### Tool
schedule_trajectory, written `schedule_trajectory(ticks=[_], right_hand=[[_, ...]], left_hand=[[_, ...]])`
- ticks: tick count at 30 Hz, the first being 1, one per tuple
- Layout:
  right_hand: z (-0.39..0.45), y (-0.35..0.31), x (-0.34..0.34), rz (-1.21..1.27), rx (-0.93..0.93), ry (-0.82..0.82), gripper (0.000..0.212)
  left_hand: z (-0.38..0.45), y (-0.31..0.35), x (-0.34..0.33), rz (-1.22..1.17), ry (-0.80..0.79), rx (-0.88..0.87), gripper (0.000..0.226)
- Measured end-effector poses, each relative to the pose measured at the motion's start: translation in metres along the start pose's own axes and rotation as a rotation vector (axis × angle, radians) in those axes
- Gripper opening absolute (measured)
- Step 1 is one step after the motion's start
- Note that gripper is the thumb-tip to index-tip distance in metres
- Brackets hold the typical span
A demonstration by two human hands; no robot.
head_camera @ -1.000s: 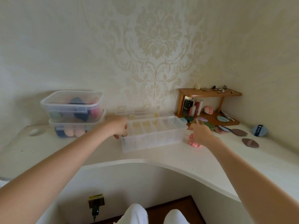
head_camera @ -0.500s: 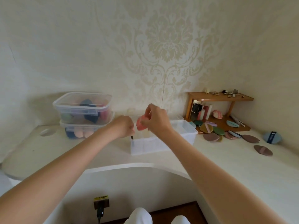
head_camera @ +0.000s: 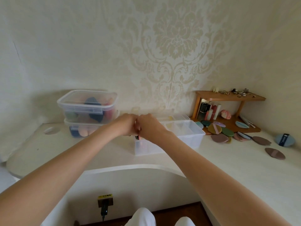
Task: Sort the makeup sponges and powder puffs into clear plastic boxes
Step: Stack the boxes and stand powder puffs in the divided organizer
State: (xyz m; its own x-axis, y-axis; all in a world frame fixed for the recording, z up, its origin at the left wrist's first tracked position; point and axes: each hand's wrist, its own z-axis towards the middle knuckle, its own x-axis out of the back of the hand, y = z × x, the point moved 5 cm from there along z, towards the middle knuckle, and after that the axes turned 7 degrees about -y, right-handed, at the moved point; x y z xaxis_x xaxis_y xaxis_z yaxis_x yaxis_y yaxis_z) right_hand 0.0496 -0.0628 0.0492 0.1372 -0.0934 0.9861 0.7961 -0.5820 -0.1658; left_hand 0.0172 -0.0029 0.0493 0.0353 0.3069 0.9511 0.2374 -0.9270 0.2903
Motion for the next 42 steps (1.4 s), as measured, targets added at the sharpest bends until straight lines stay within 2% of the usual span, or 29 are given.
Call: schedule_trajectory(ticks=[3, 5, 8, 11, 13, 16, 19, 20, 23, 26, 29, 32, 36, 39, 42], right_hand=[[-0.001, -0.001, 0.001, -0.013, 0.012, -0.058, 0.012], [-0.001, 0.005, 0.004, 0.105, 0.013, -0.073, 0.021], [-0.005, 0.027, 0.02, 0.327, -0.006, 0.049, 0.024], [-0.009, 0.063, 0.041, 0.439, -0.069, 0.15, 0.019], [-0.013, 0.093, 0.052, 0.473, -0.14, 0.202, 0.018], [-0.022, 0.144, 0.06, 0.399, -0.3, 0.27, 0.024], [-0.029, 0.184, 0.048, 0.284, -0.509, 0.209, 0.029], [-0.029, 0.192, 0.042, 0.313, -0.55, 0.179, 0.03], [-0.019, 0.206, 0.024, 0.257, -0.523, 0.075, 0.034], [-0.003, 0.207, 0.006, 0.19, -0.443, 0.005, 0.042], [0.016, 0.208, -0.008, 0.24, -0.322, -0.052, 0.042], [0.026, 0.208, -0.019, 0.141, -0.246, -0.193, 0.047], [0.026, 0.219, -0.017, -0.1, -0.335, -0.234, 0.052], [0.013, 0.219, -0.01, -0.113, -0.292, -0.399, 0.052], [-0.013, 0.223, -0.004, -0.081, -0.336, -0.557, 0.053]], left_hand=[[0.0, 0.0, 0.002, -0.031, -0.079, 0.044, 0.012], [0.002, 0.0, 0.005, -0.077, -0.135, 0.062, 0.012], [0.011, 0.002, 0.006, -0.04, -0.197, 0.09, 0.02], [0.025, 0.006, 0.002, 0.067, -0.274, 0.147, 0.03], [0.034, 0.009, -0.001, 0.168, -0.34, 0.199, 0.036], [0.044, 0.009, -0.003, 0.336, -0.432, 0.292, 0.046], [0.046, 0.006, -0.002, 0.475, -0.52, 0.382, 0.049], [0.045, 0.005, -0.001, 0.514, -0.532, 0.399, 0.049], [0.038, 0.004, 0.006, 0.573, -0.483, 0.399, 0.047], [0.043, -0.011, 0.008, 0.449, -0.467, 0.416, 0.046], [0.046, -0.023, 0.005, 0.374, -0.51, 0.44, 0.052], [0.049, -0.026, 0.003, 0.313, -0.512, 0.398, 0.051], [0.051, -0.027, 0.004, 0.27, -0.52, 0.358, 0.049], [0.056, -0.026, 0.002, 0.274, -0.522, 0.346, 0.048], [0.063, -0.013, 0.0, 0.302, -0.494, 0.293, 0.033]])
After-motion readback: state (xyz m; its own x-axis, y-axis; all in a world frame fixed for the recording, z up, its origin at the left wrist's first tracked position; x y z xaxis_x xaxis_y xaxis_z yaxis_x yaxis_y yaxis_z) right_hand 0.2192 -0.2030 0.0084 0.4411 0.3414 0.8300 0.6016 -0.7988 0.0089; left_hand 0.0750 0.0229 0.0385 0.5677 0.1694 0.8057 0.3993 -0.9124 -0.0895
